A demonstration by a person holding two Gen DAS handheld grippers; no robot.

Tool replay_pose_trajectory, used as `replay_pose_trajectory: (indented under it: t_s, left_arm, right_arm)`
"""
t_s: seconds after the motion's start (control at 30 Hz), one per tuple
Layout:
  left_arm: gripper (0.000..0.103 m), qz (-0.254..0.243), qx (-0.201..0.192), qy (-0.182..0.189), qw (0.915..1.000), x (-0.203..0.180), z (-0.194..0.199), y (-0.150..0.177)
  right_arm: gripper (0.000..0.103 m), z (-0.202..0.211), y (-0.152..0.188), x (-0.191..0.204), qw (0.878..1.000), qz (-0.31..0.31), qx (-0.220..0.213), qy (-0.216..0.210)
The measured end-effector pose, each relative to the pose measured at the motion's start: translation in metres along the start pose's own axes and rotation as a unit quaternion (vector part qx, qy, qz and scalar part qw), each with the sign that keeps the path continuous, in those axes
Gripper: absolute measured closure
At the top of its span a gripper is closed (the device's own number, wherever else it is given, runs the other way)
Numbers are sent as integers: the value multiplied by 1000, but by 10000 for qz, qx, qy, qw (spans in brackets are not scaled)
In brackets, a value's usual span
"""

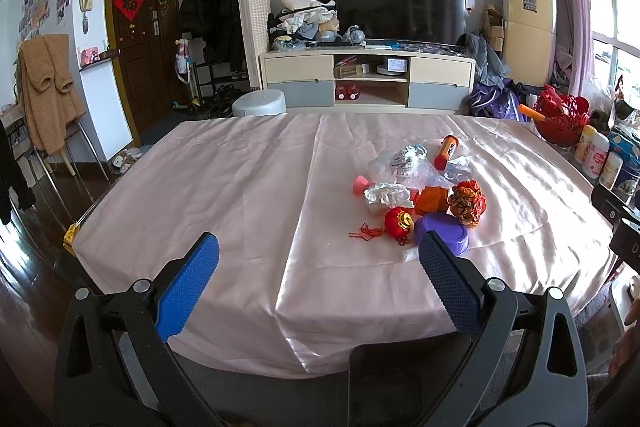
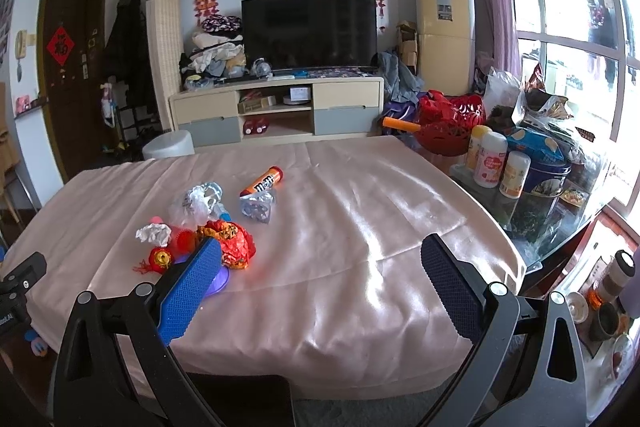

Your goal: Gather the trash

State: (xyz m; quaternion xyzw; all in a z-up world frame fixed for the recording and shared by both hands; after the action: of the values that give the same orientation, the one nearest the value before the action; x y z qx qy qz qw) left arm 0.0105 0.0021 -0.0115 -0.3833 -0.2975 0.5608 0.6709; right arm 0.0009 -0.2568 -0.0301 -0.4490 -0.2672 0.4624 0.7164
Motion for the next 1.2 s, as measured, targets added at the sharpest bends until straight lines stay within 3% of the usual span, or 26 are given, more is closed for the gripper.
replay_pose_trajectory:
  t_s: [1.03, 1.2]
  left_arm:
    - [8, 36, 123, 9, 9999, -7, -17, 8]
    - [8, 20, 183, -92, 9998, -3, -22, 7]
  right_arm:
    - [3, -8, -3, -10, 9996, -261, 122, -78]
    - [3, -11, -1, -12, 9999, -119, 104, 68]
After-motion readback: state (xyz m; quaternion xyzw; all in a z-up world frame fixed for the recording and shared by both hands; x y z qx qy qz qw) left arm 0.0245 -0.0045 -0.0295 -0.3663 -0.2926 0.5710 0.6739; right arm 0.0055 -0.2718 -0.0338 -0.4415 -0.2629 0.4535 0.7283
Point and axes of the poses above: each gripper's, at about its wrist camera, not at the fingertips, and z roughly against the way its jaws point, x to its left, y to its underside, the point moved 1 cm from there along -z, roughly the way its jaws point, and after that the axes turned 10 degrees about y, right-handed, at the moved point
